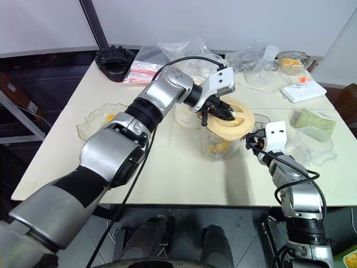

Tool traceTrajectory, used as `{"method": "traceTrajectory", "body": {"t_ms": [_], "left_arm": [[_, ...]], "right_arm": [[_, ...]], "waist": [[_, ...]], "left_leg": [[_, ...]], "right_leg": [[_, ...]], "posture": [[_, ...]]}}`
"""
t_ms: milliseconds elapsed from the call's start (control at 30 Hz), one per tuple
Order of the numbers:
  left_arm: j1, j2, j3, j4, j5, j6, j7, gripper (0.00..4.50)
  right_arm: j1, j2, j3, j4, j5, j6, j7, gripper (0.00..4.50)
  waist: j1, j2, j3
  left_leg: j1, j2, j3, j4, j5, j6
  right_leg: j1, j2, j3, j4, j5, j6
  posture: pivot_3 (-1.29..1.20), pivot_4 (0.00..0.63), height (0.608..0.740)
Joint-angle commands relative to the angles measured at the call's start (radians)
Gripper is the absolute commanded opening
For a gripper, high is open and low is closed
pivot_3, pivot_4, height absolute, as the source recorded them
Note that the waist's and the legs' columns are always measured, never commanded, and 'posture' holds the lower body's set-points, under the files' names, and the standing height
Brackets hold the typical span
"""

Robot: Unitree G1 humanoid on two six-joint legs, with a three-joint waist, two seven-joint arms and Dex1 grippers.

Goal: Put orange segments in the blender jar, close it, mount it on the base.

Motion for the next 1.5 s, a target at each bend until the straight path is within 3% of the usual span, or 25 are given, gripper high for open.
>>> {"method": "traceTrajectory", "body": {"t_ms": [33,300,467,600,767,867,1033,1200,1333,1500], "left_arm": [[0.056,-0.011,-0.050,0.059,0.056,0.041,0.121,0.27],[0.067,-0.005,-0.063,0.045,0.065,0.043,0.125,0.27],[0.060,0.000,-0.057,0.026,0.049,0.050,0.109,2.74],[0.017,0.013,-0.017,-0.023,-0.002,0.078,0.074,4.26],[-0.117,0.071,0.120,-0.126,-0.152,0.177,0.057,4.26],[-0.189,0.142,0.217,-0.176,-0.244,0.258,0.084,4.26],[-0.129,0.247,0.225,-0.347,-0.271,0.291,0.126,4.26],[0.164,0.408,0.147,-0.763,-0.277,0.462,0.101,4.26],[0.486,0.532,0.173,-1.163,-0.354,0.557,0.094,4.26],[0.691,0.573,0.231,-1.300,-0.356,0.520,0.239,4.26]], "right_arm": [[-0.026,-0.016,0.040,-0.046,-0.061,-0.054,0.021,0.93],[-0.035,-0.016,0.044,-0.033,-0.068,-0.058,0.034,0.93],[-0.037,-0.023,0.040,-0.020,-0.075,-0.065,0.045,0.93],[-0.022,-0.027,0.040,0.001,-0.086,-0.073,0.054,0.93],[-0.009,-0.034,0.034,0.007,-0.089,-0.078,0.064,0.93],[-0.037,-0.031,0.021,0.034,-0.143,-0.105,-0.005,0.93],[-0.068,-0.024,0.003,0.003,-0.114,-0.041,-0.044,0.93],[-0.138,-0.036,-0.059,-0.084,-0.053,0.100,-0.078,0.93],[-0.292,-0.077,-0.119,-0.080,-0.048,0.181,-0.122,0.93],[-0.548,-0.118,-0.088,0.043,-0.072,0.201,-0.118,0.93]], "waist": [[-0.002,0.000,-0.001],[-0.003,-0.002,-0.008],[-0.011,-0.002,-0.008],[-0.005,-0.002,-0.008],[-0.017,-0.004,-0.005],[-0.030,-0.003,0.000],[-0.031,-0.002,0.002],[-0.038,0.003,0.005],[-0.041,0.002,0.011],[-0.044,0.002,0.012]], "left_leg": [[0.000,0.000,0.000,0.000,0.000,0.000],[0.001,-0.002,0.002,-0.012,0.000,0.000],[-0.001,-0.003,0.002,-0.015,0.000,0.000],[0.000,-0.003,0.002,-0.015,0.000,0.000],[-0.003,-0.004,0.002,-0.013,0.000,0.000],[-0.005,-0.004,0.001,-0.014,0.001,0.000],[-0.007,-0.005,0.002,-0.019,0.002,0.002],[-0.002,-0.005,0.003,-0.019,0.003,-0.002],[-0.007,-0.004,0.004,-0.019,0.006,-0.004],[-0.024,-0.003,0.005,-0.019,0.012,-0.011]], "right_leg": [[0.000,0.000,0.000,0.000,0.000,0.000],[-0.001,-0.007,0.000,-0.002,-0.001,0.000],[-0.004,-0.007,-0.001,-0.001,0.000,0.000],[-0.007,-0.005,-0.002,-0.001,0.000,0.000],[-0.012,-0.003,-0.001,0.000,0.001,0.001],[-0.013,-0.002,-0.001,0.004,0.002,0.005],[-0.018,-0.002,0.002,0.006,0.002,0.006],[-0.016,-0.002,0.006,0.007,0.002,0.005],[-0.024,0.000,0.009,0.012,0.005,0.001],[-0.047,0.003,0.014,0.021,0.006,-0.002]], "posture": [[0.00,0.150,0.740],[0.00,0.150,0.740],[0.00,0.150,0.740],[0.00,0.150,0.740],[0.00,0.150,0.740],[0.00,0.150,0.740],[0.00,0.150,0.740],[0.00,0.150,0.740],[0.00,0.150,0.740],[0.00,0.150,0.740]]}}
